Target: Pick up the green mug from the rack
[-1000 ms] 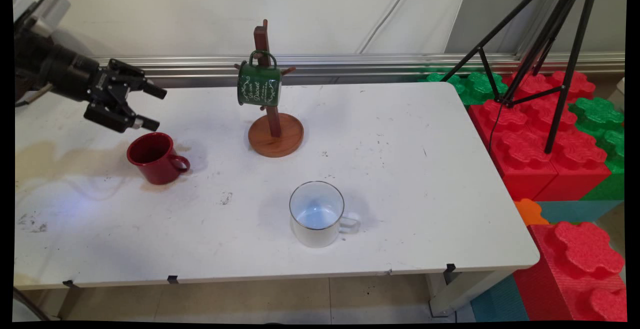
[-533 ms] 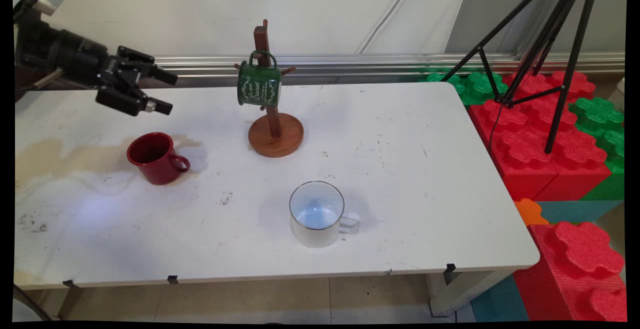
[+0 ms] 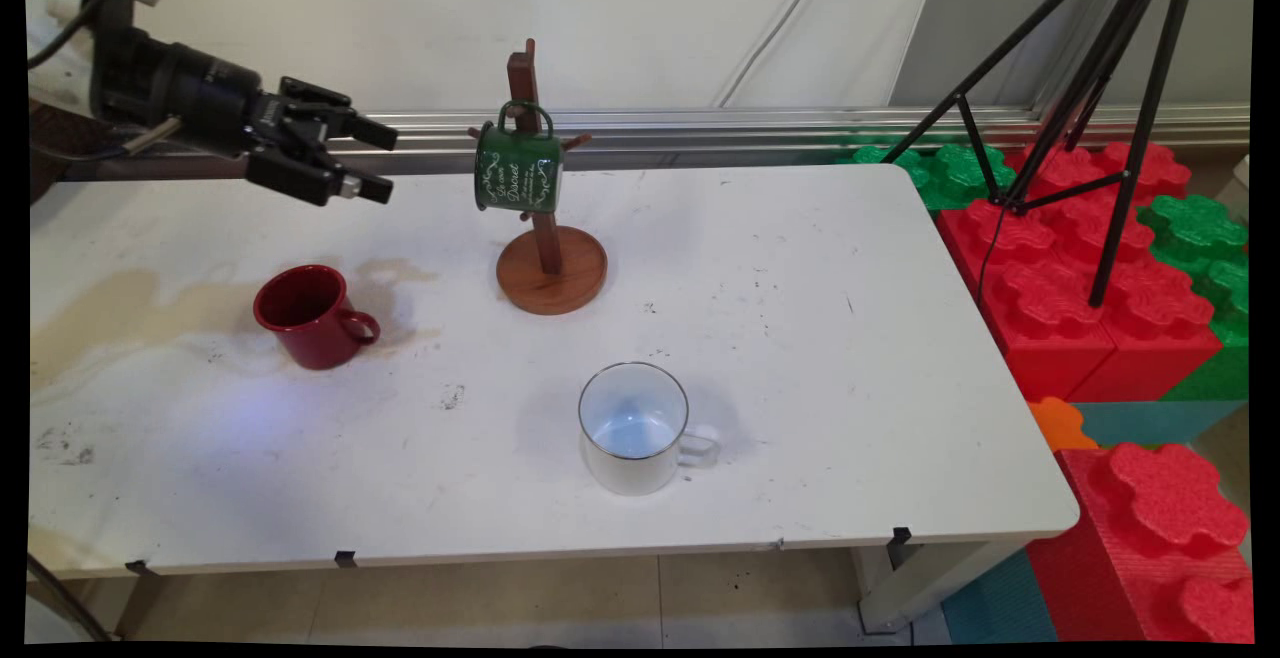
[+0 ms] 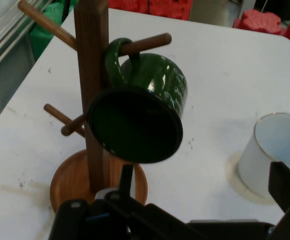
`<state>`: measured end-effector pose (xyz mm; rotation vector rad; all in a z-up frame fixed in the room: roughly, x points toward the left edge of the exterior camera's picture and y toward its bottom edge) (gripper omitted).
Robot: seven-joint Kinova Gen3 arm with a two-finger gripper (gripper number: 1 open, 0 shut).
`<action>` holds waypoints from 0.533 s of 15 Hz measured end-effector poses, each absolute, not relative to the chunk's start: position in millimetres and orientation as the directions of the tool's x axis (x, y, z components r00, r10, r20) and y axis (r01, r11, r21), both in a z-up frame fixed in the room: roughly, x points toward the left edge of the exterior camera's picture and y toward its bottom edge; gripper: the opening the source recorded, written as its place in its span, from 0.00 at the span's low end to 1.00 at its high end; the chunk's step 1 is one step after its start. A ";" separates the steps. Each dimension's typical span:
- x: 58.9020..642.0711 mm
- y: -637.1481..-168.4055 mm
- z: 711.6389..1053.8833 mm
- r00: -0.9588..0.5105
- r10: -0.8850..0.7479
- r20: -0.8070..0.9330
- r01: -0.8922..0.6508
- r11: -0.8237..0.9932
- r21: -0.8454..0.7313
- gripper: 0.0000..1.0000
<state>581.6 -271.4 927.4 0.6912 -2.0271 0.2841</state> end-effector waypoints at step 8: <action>559.4 -297.2 907.5 -0.343 -0.381 0.858 -0.586 0.801 0.122 1.00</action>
